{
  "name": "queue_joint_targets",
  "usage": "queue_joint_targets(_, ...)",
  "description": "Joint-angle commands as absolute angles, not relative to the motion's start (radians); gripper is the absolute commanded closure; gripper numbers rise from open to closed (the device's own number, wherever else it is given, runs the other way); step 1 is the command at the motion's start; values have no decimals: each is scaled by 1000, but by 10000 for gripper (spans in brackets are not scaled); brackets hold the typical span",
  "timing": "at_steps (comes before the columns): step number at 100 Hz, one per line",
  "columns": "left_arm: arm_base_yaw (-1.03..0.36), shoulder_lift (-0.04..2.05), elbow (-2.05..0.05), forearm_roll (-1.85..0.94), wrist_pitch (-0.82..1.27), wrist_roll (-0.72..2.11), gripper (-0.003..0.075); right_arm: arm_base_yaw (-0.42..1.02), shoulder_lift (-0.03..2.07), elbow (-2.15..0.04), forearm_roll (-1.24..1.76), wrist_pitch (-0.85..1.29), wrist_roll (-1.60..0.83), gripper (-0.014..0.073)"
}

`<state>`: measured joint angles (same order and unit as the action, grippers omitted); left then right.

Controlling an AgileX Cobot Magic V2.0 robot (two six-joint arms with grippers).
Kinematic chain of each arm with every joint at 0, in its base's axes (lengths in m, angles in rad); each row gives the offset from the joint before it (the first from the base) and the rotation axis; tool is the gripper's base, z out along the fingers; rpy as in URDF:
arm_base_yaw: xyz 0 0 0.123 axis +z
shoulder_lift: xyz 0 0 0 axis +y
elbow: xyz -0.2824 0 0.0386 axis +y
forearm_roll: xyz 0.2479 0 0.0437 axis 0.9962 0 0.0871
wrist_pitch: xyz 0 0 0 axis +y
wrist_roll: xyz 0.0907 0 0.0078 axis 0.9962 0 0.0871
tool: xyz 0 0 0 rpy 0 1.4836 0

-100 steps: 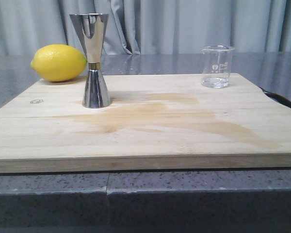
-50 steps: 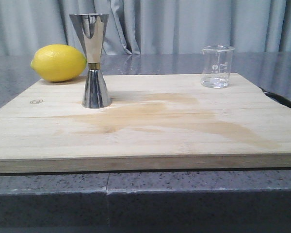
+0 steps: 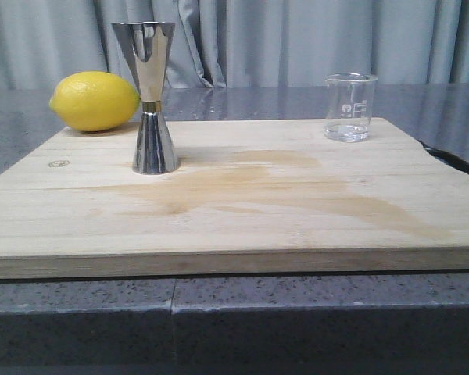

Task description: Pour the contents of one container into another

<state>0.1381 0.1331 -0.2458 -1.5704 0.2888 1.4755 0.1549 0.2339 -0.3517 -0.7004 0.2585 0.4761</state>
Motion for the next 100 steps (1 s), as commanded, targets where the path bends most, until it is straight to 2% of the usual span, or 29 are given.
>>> queue_joint_targets(1,128,144,-271,-1602,283,1468,739,149,245,-376,-725,207,476,665)
queue_joint_targets(48,128,144,-271,-1602,283,1468,739,149,245,-376,-725,207,476,665)
queue_joint_targets(68,57,137,-246,-1593,282,1468,739,149,245,-376,-725,207,476,665)
queue_joint_targets(75,38,128,-245,-1500,252,1454,739,149,245,-376,-725,207,476,665)
queue_joint_targets(82,21,105,-245,-1317,250,1324,739,149,245,-376,-725,207,476,665)
queue_joint_targets(100,11,44,-237,-548,262,449,739,149,245,-376,-725,207,476,665)
